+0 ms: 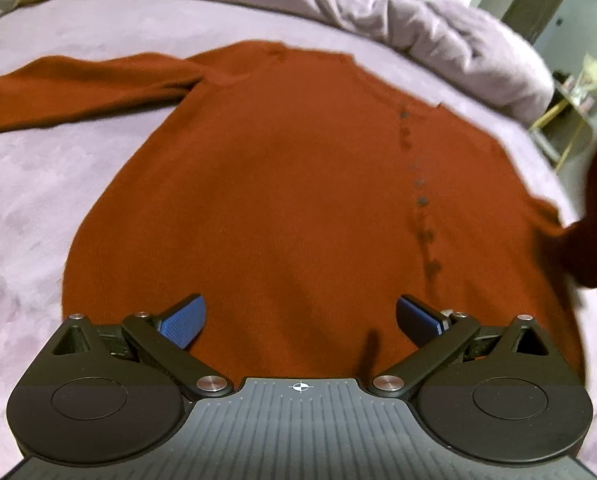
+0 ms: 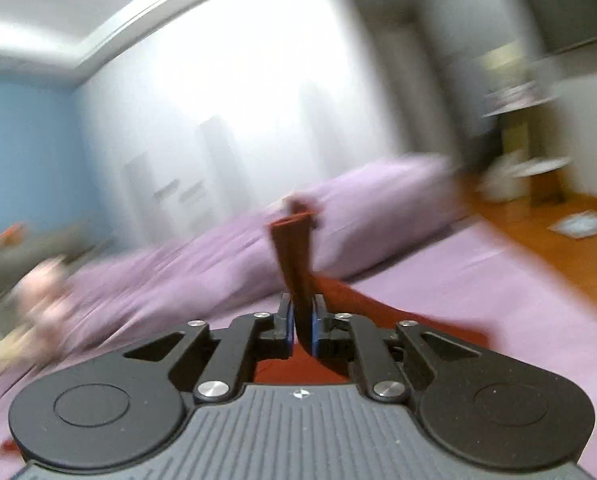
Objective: Fold small clothes
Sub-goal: 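Grasp the cardigan sleeve with the right gripper and lift it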
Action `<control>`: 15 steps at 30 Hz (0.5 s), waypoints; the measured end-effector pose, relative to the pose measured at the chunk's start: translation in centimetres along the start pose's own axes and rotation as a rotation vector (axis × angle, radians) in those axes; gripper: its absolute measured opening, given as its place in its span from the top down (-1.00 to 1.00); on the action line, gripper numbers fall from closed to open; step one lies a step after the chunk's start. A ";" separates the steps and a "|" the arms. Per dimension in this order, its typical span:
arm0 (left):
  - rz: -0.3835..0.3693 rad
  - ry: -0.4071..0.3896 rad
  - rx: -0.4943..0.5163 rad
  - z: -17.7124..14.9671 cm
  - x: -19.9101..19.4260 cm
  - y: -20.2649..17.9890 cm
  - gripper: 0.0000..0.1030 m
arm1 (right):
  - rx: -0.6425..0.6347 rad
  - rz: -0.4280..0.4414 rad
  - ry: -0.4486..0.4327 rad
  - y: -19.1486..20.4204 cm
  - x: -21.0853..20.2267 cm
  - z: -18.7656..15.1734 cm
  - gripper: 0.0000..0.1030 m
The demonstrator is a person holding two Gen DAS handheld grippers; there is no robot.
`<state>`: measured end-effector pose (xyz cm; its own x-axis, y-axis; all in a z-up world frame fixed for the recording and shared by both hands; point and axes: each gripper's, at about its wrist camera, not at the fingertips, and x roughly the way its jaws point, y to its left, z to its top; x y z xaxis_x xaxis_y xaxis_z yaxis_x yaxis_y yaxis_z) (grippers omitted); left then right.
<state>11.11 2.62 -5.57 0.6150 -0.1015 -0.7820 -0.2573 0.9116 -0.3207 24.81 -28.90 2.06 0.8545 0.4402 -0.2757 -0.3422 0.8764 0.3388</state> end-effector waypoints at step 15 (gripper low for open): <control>-0.346 0.066 0.027 7.0 6.5 -7.3 -0.77 | 0.503 -0.097 0.203 -5.4 1.6 -12.9 0.29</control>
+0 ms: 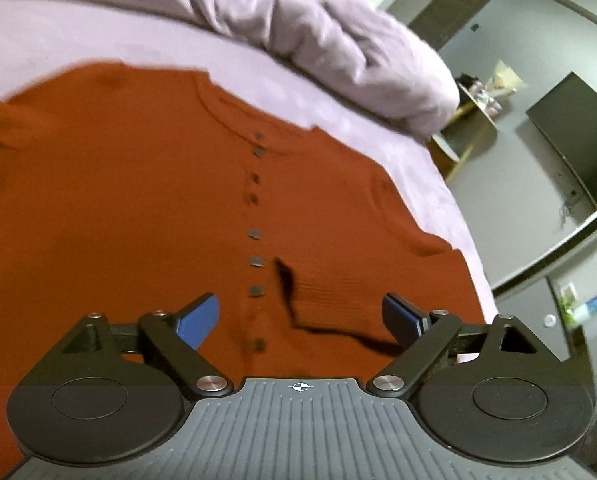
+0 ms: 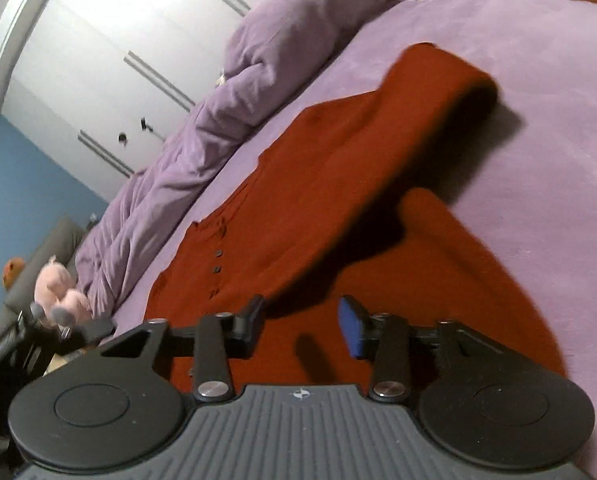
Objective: Fold small clothes
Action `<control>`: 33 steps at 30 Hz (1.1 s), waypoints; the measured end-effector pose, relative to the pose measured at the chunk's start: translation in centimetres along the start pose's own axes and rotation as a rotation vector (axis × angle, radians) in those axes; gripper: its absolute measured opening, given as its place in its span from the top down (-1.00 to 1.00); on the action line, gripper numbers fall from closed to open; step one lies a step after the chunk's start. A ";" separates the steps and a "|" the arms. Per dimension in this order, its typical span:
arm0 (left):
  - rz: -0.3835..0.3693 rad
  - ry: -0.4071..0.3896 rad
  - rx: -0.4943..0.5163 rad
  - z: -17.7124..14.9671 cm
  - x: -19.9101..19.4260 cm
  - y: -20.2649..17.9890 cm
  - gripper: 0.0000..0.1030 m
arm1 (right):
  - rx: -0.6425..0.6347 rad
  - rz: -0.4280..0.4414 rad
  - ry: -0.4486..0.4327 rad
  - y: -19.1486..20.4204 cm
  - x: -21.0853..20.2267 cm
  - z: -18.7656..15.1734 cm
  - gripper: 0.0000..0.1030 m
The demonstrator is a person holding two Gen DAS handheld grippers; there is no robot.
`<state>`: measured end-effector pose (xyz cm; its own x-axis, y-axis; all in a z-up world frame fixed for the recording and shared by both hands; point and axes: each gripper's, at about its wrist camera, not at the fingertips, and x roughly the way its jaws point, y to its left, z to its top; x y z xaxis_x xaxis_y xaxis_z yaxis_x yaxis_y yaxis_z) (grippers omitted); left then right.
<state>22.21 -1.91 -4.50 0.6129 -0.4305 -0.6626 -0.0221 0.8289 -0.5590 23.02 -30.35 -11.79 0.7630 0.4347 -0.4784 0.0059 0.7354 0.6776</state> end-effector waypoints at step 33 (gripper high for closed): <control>0.109 -0.219 0.200 8.8 1.2 -0.5 0.85 | -0.388 -0.289 -0.155 1.0 -0.6 -1.1 0.87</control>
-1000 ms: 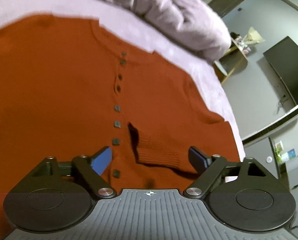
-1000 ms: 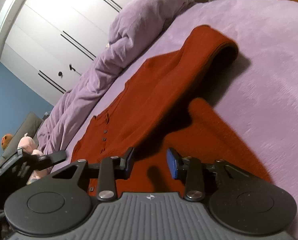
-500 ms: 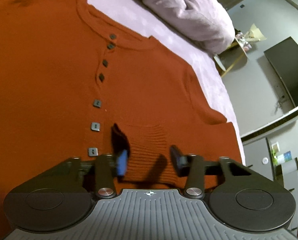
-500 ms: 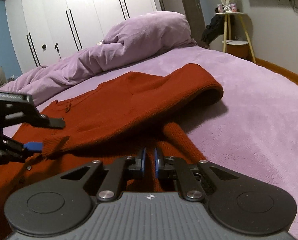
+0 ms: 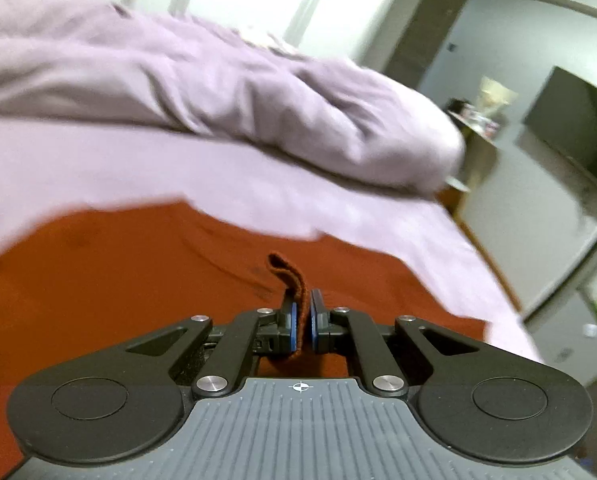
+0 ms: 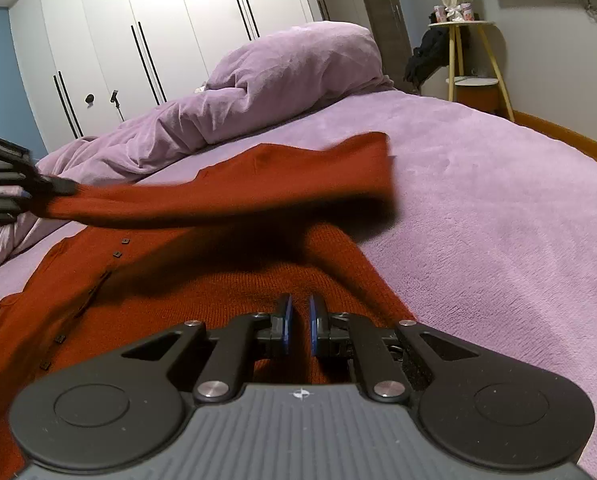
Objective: Fold small clothes
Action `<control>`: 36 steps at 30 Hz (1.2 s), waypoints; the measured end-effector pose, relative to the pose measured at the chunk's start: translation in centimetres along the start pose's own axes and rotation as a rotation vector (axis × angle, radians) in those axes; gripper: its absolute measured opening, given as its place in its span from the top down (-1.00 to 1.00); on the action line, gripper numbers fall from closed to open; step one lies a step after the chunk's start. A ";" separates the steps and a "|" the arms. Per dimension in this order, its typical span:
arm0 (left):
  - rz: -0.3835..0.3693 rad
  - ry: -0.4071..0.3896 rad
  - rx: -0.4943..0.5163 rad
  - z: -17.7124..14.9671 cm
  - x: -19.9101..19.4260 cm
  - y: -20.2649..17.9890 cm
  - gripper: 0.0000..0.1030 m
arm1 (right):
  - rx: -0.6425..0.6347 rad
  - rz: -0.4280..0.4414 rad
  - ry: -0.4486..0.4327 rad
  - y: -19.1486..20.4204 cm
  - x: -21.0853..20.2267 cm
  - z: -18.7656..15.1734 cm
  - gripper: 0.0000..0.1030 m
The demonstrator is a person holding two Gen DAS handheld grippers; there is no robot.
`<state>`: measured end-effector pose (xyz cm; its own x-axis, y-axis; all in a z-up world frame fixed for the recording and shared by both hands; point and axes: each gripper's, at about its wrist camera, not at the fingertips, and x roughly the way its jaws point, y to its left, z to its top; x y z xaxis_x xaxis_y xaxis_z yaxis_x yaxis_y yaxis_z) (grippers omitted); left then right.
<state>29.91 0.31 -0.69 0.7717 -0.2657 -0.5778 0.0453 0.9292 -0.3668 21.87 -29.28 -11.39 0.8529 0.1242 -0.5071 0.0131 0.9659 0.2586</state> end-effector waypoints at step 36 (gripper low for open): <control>0.188 0.044 -0.077 -1.7 2.9 12.0 0.87 | 0.075 0.157 0.085 1.7 4.4 10.8 -0.10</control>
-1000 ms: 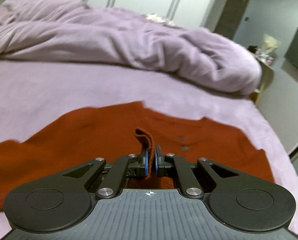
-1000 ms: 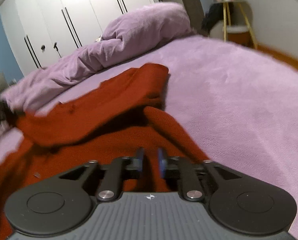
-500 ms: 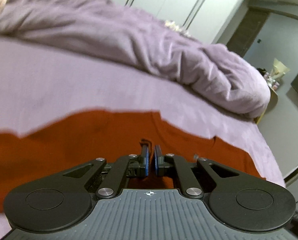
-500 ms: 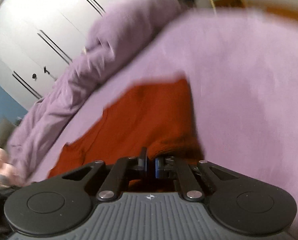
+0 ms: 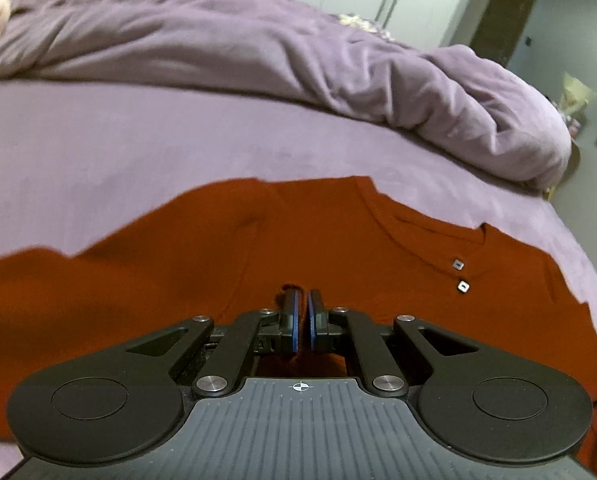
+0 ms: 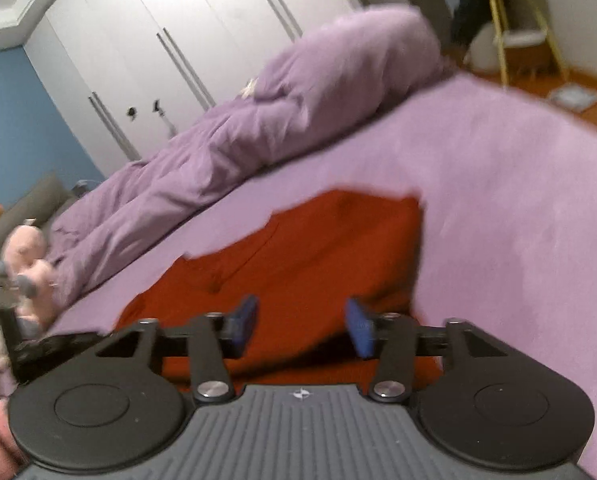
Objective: Fold small clothes
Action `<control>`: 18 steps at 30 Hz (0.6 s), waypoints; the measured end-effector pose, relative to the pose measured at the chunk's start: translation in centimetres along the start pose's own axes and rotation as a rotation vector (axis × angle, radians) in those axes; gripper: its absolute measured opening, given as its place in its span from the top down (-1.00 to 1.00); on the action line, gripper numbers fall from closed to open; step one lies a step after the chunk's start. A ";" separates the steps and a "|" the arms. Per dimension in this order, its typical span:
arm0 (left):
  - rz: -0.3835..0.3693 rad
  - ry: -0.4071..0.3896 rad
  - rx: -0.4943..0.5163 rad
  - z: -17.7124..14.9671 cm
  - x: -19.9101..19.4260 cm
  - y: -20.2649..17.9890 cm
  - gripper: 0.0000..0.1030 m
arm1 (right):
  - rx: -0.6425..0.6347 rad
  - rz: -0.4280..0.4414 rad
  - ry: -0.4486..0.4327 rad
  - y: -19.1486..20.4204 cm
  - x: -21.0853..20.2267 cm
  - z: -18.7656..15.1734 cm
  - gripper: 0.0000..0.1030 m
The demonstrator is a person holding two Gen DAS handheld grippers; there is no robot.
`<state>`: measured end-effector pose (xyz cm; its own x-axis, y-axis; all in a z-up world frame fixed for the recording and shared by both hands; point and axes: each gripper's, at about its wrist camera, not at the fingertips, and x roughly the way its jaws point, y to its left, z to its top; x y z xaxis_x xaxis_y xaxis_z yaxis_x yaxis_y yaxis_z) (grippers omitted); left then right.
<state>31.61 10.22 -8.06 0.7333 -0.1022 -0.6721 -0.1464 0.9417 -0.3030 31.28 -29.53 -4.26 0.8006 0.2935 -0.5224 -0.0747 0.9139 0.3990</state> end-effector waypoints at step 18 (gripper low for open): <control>0.062 -0.194 0.145 1.0 -1.3 -2.7 0.87 | -0.314 -0.329 -0.111 3.3 7.5 1.0 0.83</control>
<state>31.75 8.16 -5.73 0.8417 0.0079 -0.5398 -0.1090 0.9818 -0.1556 37.65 -24.61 -6.14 0.8695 -0.0419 -0.4921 0.0307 0.9991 -0.0309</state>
